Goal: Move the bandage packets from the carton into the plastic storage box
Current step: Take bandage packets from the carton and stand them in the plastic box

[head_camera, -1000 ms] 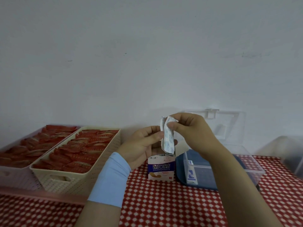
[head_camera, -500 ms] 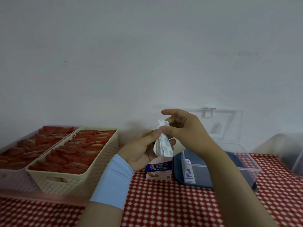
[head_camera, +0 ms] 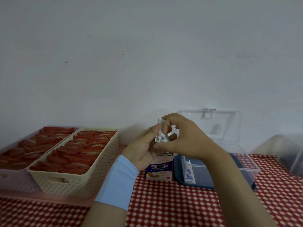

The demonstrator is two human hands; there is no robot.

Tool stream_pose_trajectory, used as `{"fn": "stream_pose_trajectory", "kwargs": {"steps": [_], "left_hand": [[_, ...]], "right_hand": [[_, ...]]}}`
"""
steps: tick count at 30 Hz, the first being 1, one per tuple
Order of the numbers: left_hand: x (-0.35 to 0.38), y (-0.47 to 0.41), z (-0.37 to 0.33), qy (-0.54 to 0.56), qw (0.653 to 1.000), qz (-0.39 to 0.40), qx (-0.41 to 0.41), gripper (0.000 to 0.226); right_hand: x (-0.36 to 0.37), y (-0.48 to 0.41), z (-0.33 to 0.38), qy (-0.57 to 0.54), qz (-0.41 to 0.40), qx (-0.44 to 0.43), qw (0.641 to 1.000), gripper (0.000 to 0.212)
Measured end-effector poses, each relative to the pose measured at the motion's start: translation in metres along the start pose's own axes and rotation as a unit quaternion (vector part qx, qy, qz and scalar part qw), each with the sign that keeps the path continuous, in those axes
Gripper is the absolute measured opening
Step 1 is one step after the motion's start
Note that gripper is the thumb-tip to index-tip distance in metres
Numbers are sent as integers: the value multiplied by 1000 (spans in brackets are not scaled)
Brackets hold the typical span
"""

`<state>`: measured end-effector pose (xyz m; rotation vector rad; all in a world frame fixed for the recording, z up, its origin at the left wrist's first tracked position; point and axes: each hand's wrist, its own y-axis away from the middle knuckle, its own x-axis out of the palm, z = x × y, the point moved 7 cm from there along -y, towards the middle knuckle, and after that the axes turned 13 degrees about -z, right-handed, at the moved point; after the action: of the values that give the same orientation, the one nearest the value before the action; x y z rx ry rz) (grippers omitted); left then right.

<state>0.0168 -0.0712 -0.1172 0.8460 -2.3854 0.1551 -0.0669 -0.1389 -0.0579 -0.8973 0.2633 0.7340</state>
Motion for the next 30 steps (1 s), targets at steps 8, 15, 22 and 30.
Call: {"fn": "stream_pose_trajectory", "kwargs": {"steps": [8, 15, 22, 30], "left_hand": [[3, 0, 3, -10, 1000, -9, 0, 43], [2, 0, 1, -15, 999, 29, 7, 45], [8, 9, 1, -52, 996, 66, -33, 41], [24, 34, 7, -161, 985, 63, -11, 40]], "right_hand": [[3, 1, -5, 3, 28, 24, 999, 49], [3, 1, -16, -150, 25, 101, 983, 24], [-15, 2, -26, -210, -44, 152, 965, 36], [-45, 21, -20, -209, -51, 219, 952, 18]]}}
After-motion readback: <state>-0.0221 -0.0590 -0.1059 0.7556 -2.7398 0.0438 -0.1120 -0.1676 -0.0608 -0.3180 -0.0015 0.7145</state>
